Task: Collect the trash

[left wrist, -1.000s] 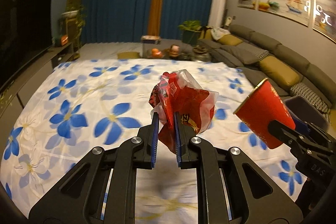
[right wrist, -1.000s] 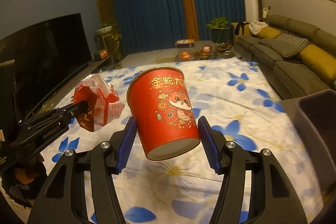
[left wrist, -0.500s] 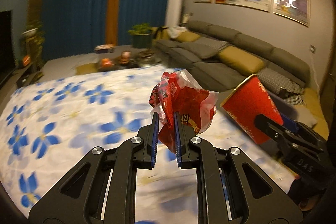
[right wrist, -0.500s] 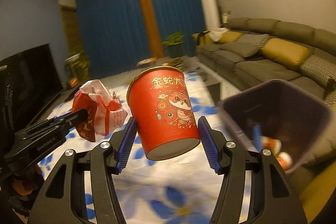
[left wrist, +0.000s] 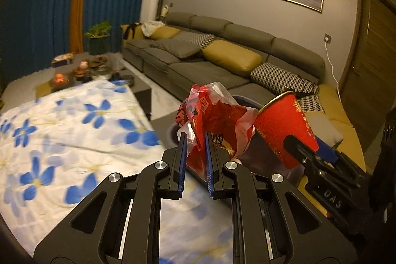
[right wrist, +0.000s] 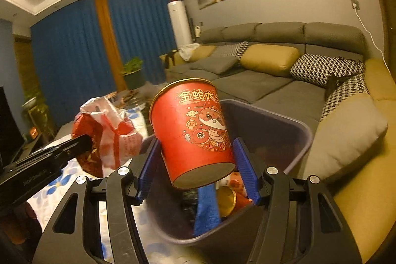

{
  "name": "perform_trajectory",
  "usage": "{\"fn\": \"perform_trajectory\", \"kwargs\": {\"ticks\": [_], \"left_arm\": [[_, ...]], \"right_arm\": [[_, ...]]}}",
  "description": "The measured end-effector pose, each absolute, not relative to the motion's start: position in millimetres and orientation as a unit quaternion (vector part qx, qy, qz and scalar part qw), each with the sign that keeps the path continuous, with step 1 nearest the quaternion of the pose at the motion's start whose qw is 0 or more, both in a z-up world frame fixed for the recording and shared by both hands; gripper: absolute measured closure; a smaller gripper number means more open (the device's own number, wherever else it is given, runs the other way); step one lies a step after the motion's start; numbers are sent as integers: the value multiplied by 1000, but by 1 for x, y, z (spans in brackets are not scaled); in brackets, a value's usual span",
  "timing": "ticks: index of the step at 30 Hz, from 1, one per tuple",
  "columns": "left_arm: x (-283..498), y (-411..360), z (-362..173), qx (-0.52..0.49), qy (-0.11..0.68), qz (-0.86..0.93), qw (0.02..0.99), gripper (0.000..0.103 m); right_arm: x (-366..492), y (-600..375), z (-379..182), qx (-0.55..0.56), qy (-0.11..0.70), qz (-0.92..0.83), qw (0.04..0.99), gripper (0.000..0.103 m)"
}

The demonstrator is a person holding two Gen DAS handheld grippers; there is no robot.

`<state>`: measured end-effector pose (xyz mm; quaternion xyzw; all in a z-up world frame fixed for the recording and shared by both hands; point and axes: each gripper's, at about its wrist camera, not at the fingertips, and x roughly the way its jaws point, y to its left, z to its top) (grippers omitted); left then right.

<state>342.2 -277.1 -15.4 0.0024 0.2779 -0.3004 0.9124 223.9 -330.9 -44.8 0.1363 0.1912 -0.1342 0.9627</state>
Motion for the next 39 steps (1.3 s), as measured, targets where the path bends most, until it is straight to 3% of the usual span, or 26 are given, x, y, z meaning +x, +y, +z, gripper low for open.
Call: {"fn": "perform_trajectory", "kwargs": {"ticks": [8, 12, 18, 24, 26, 39], "left_arm": [[365, -305, -35, -24, 310, -345, 886, 87], [367, -301, -41, -27, 314, -341, 886, 48], [353, -268, -41, -11, 304, -277, 912, 27], [312, -220, -34, 13, 280, -215, 936, 13], [298, -202, -30, 13, 271, -201, 941, 8], [202, -108, -9, 8, 225, -86, 970, 6]], "right_arm": [[235, -342, -55, 122, 194, -153, 961, 43], [238, -348, -58, 120, 197, -160, 960, 36], [226, -341, -52, 107, 194, -163, 961, 22], [208, -314, -38, 76, 181, -147, 969, 6], [201, -303, -33, 67, 177, -136, 973, 6], [150, -235, -20, 38, 176, -109, 978, 6]]}}
